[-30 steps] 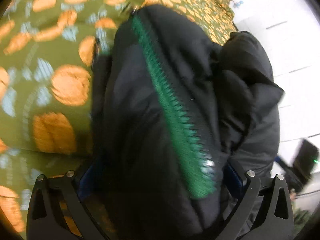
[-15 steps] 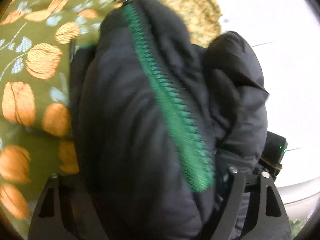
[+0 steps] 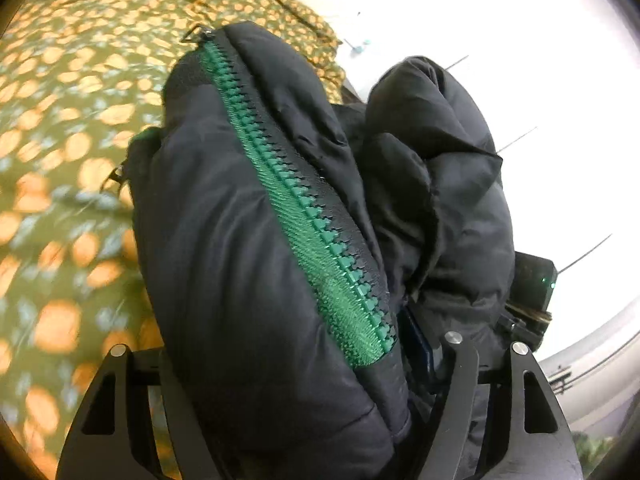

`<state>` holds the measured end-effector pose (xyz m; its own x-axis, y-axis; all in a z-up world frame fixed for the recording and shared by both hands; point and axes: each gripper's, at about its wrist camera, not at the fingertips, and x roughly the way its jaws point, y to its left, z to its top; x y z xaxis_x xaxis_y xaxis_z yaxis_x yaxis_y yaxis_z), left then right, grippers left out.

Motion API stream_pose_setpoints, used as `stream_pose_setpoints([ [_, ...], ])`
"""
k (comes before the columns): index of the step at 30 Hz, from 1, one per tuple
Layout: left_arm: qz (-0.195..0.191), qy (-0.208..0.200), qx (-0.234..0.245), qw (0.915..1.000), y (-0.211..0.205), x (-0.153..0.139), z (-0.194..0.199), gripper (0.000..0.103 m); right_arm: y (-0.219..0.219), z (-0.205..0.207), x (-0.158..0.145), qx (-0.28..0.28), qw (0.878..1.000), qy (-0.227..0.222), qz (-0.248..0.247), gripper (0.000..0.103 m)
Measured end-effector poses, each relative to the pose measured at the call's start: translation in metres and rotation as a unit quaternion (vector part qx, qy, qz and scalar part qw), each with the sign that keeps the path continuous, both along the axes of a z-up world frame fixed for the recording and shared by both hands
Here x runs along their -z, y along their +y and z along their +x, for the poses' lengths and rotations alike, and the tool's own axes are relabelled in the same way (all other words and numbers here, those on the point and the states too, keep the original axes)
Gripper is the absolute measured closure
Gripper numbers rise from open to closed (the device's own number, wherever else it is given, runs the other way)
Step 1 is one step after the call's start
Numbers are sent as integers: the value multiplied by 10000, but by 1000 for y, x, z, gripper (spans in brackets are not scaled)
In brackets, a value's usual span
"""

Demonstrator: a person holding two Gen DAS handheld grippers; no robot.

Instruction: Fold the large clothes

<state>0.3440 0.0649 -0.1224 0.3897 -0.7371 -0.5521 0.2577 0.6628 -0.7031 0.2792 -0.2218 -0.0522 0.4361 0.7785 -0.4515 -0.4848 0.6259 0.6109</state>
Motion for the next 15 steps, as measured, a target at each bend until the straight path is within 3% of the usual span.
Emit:
stream_pose_setpoints([
  [3,297,511,-88,9982,-25,48,30,21,-43,26,43,565,9946,832,-261,15],
  [5,645,1026,-68,9926,-31,79,38,23,-75,31,80,1164,9799,1536,-513,15],
  [6,552,993,-76,9935,-30,82,34,23,-92,26,92,1408,9736,1715,-530,15],
  [8,384,723,-65,9966,-25,72,23,22,-114,5,88,1699,9742,1456,-300,14],
  [10,704,343,-61,9969,-20,48,4,21,-126,-19,69,1921,9757,1051,-131,11],
  [12,1185,-77,-117,9929,-20,20,-17,17,-117,-45,39,1993,9778,468,-454,9],
  [13,1565,-383,-211,9867,-21,4,-31,10,-111,-56,25,1986,9775,199,-677,9],
  [15,2381,-1116,-524,9634,-22,-31,-61,4,-94,-81,-10,2029,9691,-469,-1324,9],
])
